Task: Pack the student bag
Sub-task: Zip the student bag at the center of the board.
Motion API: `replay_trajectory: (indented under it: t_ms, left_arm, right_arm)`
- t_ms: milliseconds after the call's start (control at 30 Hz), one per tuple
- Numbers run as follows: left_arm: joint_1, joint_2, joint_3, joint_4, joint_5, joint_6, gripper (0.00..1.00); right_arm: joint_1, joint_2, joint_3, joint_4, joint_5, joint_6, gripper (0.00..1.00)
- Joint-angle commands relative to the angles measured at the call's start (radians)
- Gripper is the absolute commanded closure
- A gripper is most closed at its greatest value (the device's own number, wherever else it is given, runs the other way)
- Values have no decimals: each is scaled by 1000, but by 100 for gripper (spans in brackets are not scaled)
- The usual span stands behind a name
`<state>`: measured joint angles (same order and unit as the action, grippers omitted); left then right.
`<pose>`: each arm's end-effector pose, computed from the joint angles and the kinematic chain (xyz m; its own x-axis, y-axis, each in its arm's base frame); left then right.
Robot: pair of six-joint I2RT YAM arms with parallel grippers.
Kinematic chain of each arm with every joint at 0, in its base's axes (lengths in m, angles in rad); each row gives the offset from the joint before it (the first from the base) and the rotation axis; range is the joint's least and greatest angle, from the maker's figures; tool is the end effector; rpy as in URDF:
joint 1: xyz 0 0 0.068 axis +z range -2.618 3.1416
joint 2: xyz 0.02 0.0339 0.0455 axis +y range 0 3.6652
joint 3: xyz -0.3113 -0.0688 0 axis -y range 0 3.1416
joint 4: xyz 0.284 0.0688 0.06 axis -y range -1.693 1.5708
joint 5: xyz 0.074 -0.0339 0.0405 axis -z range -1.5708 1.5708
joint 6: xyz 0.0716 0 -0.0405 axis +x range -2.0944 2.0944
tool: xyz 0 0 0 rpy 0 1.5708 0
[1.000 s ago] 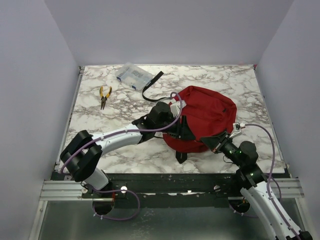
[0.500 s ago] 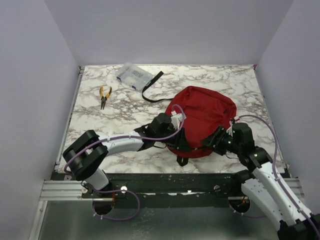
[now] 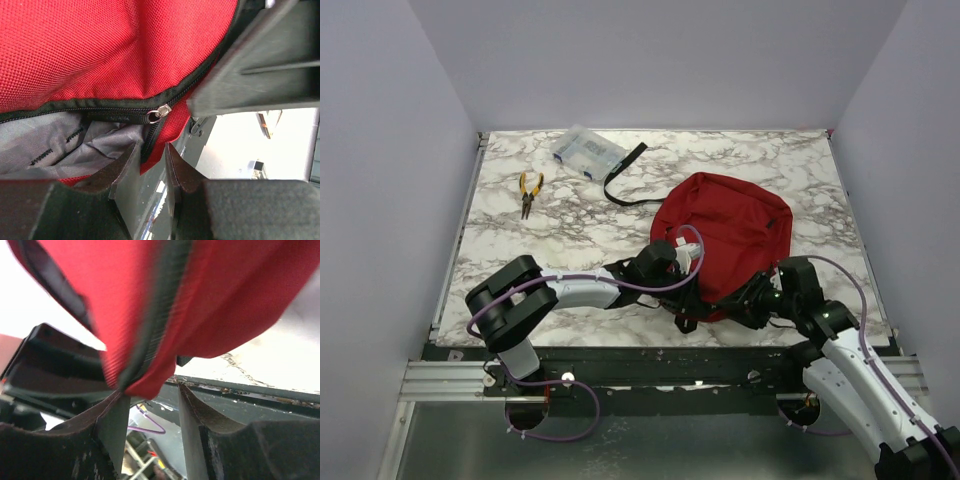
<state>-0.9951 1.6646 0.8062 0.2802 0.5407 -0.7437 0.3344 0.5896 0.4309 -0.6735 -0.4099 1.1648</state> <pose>0.1834 -0.3502 0.1737 -0.8647 0.2662 -0.4259 0.5006 0.3878 -0.7740 0.1278 0.0746 0.1977 -0.7852 0.6192 0.0048 0.4227 0.5303 0.7349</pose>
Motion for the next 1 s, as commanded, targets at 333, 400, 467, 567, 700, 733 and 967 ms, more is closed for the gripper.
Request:
replay_trajectory:
  t_ms: [333,400,467,567,700,733,967]
  left_arm:
    - [-31,1,16,22,38,14,68]
    - [-31,-20,6,22,37,20,64]
    - [-31,-17,7,22,45,27,63]
    - [-28,-19,6,22,51,30,61]
    - [6,-116,-26,22,58,19,58]
    - [19,-145,-35,22,64,23,56]
    - [179,-311,-33,16,149,22,52]
  right_arm:
    - [0,86,-142,274,46,122,80]
    - [0,84,-178,321,44,133,95]
    - [0,60,-228,387,38,148,99]
    - [0,-4,-296,517,-2,133,99]
    - [0,-120,-334,651,-34,58,99]
    - [0,-144,-342,678,-36,33,99]
    - [0,-200,-436,923,-64,-2,99]
